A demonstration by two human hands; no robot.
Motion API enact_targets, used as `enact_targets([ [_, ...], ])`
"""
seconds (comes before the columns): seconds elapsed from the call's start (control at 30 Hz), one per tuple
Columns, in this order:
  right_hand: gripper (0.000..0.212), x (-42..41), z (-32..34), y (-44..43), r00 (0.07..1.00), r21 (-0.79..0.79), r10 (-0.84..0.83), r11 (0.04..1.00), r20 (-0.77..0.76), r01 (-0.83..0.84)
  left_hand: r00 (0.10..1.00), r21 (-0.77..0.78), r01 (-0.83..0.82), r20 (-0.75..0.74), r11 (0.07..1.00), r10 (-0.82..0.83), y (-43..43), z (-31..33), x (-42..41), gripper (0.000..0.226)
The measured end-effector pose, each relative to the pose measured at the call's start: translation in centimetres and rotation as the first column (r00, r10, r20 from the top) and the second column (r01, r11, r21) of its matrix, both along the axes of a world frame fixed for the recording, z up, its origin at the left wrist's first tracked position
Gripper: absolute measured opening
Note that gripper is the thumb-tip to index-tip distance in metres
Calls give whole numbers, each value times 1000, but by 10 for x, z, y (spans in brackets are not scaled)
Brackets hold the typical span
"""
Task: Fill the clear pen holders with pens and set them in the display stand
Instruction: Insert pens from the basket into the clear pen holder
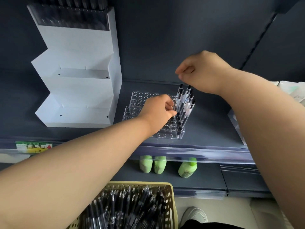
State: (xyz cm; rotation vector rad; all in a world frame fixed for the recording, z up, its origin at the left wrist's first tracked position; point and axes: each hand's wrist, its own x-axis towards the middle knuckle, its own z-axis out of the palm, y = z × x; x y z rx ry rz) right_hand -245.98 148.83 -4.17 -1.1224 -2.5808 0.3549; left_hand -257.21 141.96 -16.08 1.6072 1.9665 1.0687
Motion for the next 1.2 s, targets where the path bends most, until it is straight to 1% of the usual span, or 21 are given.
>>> enact_targets([
  [0.13,21,-2,6,-16,1000,37,2,999,-9,-2,998,-21,-25,-57,999,23,-13,10,-9,22],
  [0.23,23,-6,6,-34,1000,46,8,999,-11,-7,985,-32,-41,-169,999,35,-29,20,-18,23],
  [0.3,23,-9,2,-50,1000,64,27,998,15,-28,965,-43,-41,-261,998,29,-44,26,-24,25],
  [0.43,24,-14,-16,-84,997,72,57,996,61,-61,923,-29,-48,-384,998,33,-82,33,-36,27],
  [0.57,24,-17,-43,-119,987,67,88,993,133,-98,891,-34,-50,-454,998,29,-128,26,-41,30],
  [0.63,26,-18,-65,-143,974,11,131,991,187,-135,888,-63,-57,-459,996,22,-156,12,-42,28],
  [0.73,27,-17,-111,-177,919,-135,198,978,341,-161,899,-161,-91,-438,983,11,-190,-21,-44,28],
  [0.83,28,-13,-156,-203,860,-293,228,951,457,-96,913,-308,-105,-408,945,-31,-218,-58,-45,29],
  [0.93,27,-10,-193,-217,809,-395,259,918,527,-36,919,-444,-132,-391,886,-59,-236,-89,-49,26],
  [1.0,28,-10,-212,-222,776,-442,277,897,567,2,909,-553,-156,-405,819,-101,-242,-103,-51,27],
  [1.1,26,-7,-234,-228,738,-450,283,893,612,30,851,-698,-146,-450,701,-270,-245,-118,-46,32],
  [1.13,25,-6,-240,-229,726,-443,285,896,626,30,823,-721,-142,-467,678,-324,-245,-122,-44,34],
  [1.2,25,-6,-251,-231,701,-429,291,903,652,24,756,-739,-132,-507,661,-415,-243,-129,-38,37],
])
